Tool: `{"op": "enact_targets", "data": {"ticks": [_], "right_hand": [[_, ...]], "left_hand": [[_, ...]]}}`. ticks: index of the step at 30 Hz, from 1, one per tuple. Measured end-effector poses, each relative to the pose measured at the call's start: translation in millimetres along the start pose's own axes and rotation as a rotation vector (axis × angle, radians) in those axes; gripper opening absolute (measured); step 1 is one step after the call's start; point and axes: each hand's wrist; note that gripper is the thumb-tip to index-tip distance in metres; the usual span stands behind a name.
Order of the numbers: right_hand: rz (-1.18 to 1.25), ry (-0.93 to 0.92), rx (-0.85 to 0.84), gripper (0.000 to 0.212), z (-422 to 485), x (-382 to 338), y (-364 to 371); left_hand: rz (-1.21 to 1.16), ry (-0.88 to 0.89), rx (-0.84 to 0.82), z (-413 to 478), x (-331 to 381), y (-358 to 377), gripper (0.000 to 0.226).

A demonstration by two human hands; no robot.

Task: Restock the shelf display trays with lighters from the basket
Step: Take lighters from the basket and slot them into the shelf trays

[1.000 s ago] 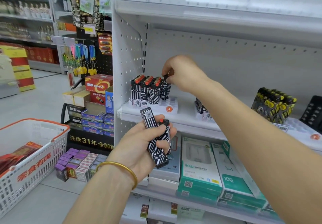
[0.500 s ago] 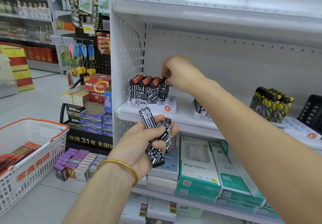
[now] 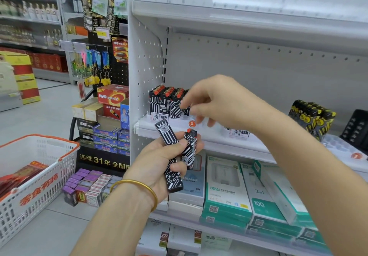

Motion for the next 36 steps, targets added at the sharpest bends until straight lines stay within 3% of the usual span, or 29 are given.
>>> {"op": "enact_targets", "data": {"ticks": [4, 8, 12, 17, 23, 29, 32, 36], "right_hand": [[-0.018, -0.076, -0.221, 0.018, -18.3, -0.8, 4.0], [0.023, -0.073, -0.247, 0.019, -21.0, 6.0, 1.8], [0.176, -0.036, -0.171, 0.009, -16.8, 13.0, -0.5], [0.171, 0.055, 0.024, 0.018, -10.0, 14.5, 2.3], [0.246, 0.044, -0.009, 0.004, -5.9, 15.1, -3.0], [0.063, 0.094, 0.268, 0.008, 28.3, 27.0, -5.4], [-0.036, 0.100, 0.292, 0.012, 43.4, 29.2, -0.1], [-0.116, 0.078, 0.236, 0.018, 52.4, 29.9, 8.3]], "left_hand": [[-0.011, 0.010, -0.006, -2.2, -0.2, 3.5, 0.016], [-0.012, 0.006, 0.005, -3.3, -0.4, 4.6, 0.019], [0.064, 0.001, -0.014, -3.4, 4.1, 1.4, 0.018], [0.109, 0.037, -0.009, -5.8, 5.6, 0.9, 0.021], [0.118, 0.063, 0.008, -3.2, 5.7, -0.5, 0.019], [0.251, 0.033, 0.005, -0.3, 4.0, -1.5, 0.011], [0.285, -0.014, -0.007, -1.1, 4.0, -1.2, 0.004], [0.309, -0.039, -0.010, -0.5, 3.1, -3.3, 0.010]]}}
Point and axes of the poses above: each hand's wrist, its own z-axis towards the middle knuckle, its own y-axis out of the palm, x = y × z, and after that the axes turned 1 degree about y, right-handed
